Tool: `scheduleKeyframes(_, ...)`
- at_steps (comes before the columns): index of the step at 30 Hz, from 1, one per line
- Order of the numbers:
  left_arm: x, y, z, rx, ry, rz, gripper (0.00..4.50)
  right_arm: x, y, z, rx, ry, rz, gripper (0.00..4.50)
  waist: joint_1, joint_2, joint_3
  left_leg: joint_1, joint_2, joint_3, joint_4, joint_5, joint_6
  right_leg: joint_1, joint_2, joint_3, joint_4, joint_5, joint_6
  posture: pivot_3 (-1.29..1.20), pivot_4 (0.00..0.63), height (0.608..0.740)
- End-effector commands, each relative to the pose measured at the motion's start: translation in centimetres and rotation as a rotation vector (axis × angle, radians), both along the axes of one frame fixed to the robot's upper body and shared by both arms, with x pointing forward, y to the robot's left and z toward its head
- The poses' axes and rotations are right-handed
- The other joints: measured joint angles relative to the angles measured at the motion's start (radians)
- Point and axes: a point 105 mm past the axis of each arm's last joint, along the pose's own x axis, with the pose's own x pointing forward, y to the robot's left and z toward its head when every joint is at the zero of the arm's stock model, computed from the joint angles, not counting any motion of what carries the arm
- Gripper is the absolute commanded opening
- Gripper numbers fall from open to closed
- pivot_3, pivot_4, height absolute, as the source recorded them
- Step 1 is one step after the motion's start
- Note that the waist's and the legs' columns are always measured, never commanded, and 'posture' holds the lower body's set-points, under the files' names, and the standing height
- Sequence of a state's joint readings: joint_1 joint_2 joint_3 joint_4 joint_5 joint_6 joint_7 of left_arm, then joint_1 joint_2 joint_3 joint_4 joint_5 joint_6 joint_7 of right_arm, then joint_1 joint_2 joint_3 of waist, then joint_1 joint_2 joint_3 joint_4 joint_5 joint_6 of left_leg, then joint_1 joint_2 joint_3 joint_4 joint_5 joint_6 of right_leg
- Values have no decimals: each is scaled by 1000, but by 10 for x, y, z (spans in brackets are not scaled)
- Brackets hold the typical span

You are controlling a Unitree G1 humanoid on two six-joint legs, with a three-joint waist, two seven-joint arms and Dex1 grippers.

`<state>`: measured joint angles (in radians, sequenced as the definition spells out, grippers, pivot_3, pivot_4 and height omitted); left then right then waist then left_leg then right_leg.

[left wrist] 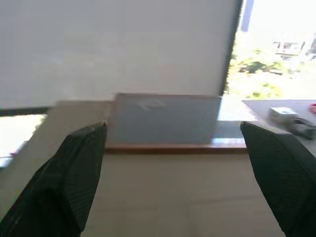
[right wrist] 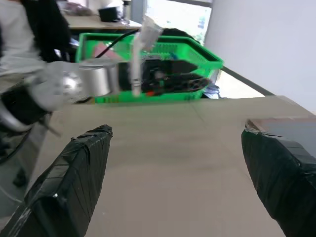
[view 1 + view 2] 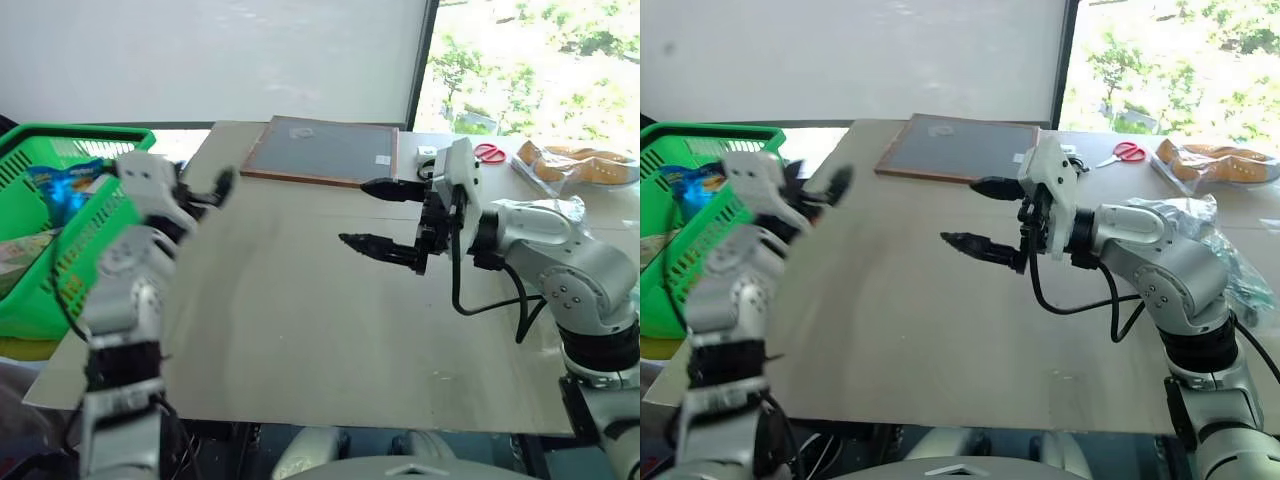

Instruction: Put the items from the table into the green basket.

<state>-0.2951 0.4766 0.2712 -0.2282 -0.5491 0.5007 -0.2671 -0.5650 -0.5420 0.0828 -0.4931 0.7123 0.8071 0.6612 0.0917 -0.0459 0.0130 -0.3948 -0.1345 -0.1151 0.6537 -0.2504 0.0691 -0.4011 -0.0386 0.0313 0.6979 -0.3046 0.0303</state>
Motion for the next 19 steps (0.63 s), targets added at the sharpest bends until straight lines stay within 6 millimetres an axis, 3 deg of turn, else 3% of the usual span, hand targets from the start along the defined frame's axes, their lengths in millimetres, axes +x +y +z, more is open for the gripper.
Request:
scheduleKeyframes(1, -22, -31, 26, -29, -29, -78, 4452, 9, -29, -5, -28, -21, -175, 4500, 5, 0, 0, 0, 0, 0, 0, 0, 0, 0, 0, 0, 0, 0, 0, 222, 0, 740)
scheduleKeyframes(6, -46, -55, -8, 99, 142, -222, 4452, 6, -72, -39, -134, 15, -370, 4500, 19, 7, -2, 11, 1, 2, -3, 0, -1, 10, 0, 3, -1, 0, 0, 171, 0, 740)
scheduleKeyframes(12, -79, -43, -41, 224, 280, -245, 4452, -25, -115, -70, -269, 102, -482, 4500, 29, 12, 0, 13, 1, 3, -5, 0, -1, 11, 1, 5, -3, 0, -1, 135, 17, 740)
scheduleKeyframes(19, -89, -47, -52, 221, 319, -295, 4452, -33, -120, -81, -270, 135, -510, 4500, 33, 21, 7, 16, 2, 4, -5, -4, 3, 15, 1, 4, -4, 0, -1, 126, 28, 740)
